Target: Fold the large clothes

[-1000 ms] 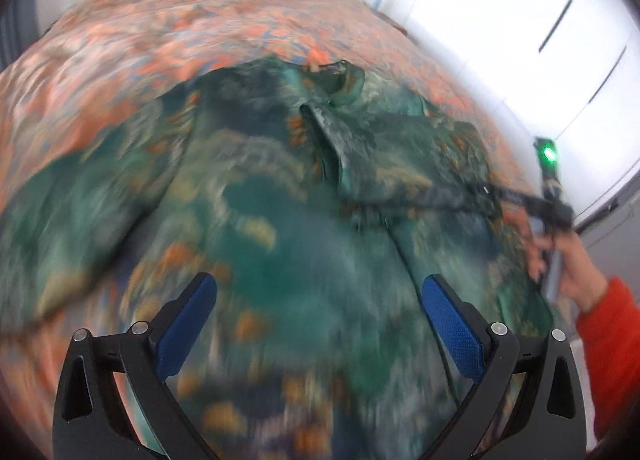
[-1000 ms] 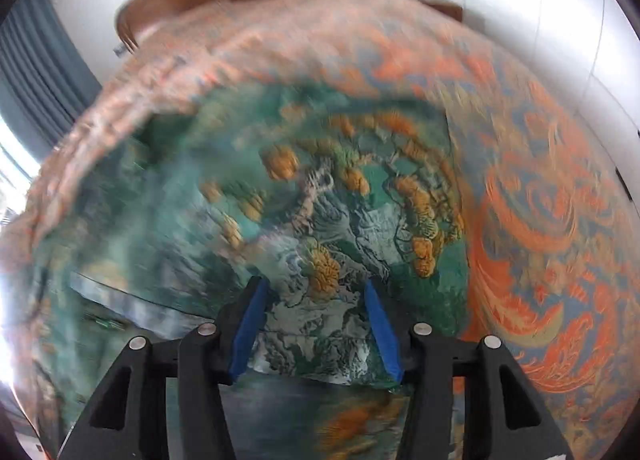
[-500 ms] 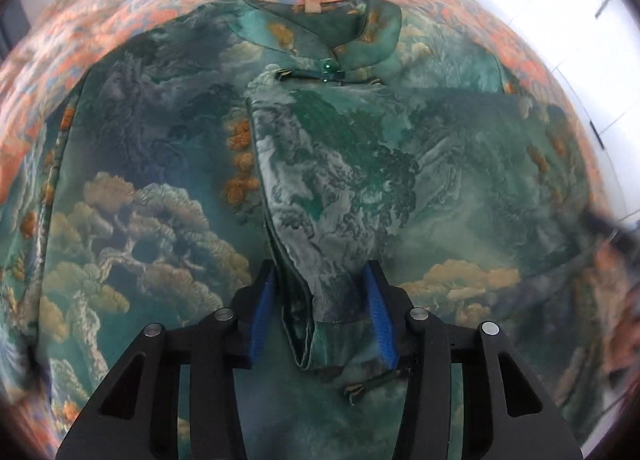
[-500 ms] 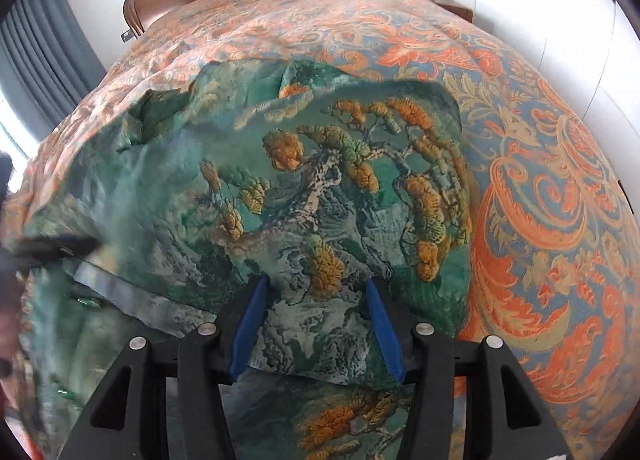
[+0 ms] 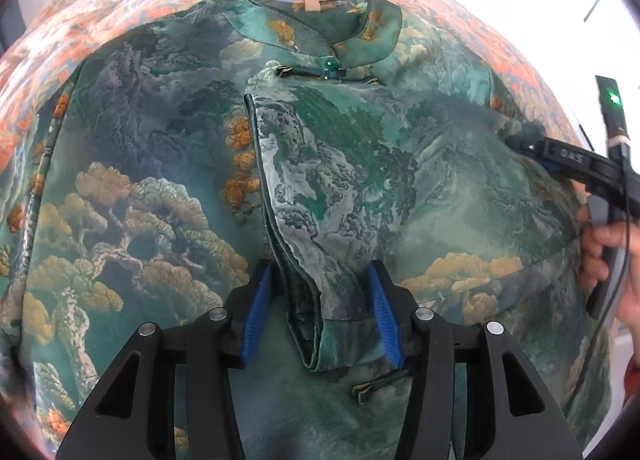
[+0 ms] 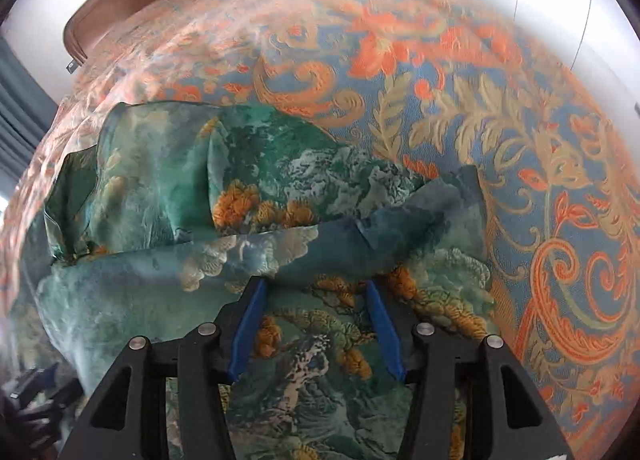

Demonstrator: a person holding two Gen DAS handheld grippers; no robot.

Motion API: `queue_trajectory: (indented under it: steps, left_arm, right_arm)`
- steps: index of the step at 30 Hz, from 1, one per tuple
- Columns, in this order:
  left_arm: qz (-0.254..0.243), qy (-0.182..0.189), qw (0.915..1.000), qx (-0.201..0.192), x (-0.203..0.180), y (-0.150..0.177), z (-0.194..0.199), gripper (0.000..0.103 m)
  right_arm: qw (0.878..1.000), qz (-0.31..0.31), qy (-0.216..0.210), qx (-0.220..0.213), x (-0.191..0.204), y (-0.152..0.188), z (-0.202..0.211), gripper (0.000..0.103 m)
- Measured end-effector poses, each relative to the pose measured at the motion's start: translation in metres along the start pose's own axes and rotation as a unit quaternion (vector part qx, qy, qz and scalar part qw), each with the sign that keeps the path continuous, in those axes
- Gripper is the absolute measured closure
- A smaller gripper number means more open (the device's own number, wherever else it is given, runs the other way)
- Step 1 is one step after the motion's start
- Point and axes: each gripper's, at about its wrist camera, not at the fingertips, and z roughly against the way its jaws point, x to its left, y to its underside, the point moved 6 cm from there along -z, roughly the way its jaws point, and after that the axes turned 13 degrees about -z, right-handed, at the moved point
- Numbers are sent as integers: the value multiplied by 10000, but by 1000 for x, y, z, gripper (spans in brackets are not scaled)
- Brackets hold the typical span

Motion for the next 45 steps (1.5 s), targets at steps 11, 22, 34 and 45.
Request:
queue_trajectory:
  steps: [11,22,34,45]
  left_arm:
    - [111,-85,9999,-99,-13,-4,13,21]
    - [-417,-142,9966,-700,-29,60,128,10]
    - [146,-705,9930,-938,41,176,194,9]
    - [1105,-810,9845,-1099,94,223,198,9]
  right_arm:
    - [9965,538,-201,-606,-15,79,89,49]
    - [9921,200,-466,-1148,-2,112,145,44]
    - [9768,1169,-675,-1664,42,274,240,31]
    - [9749,1284,-711,-1674,65,341,257,28]
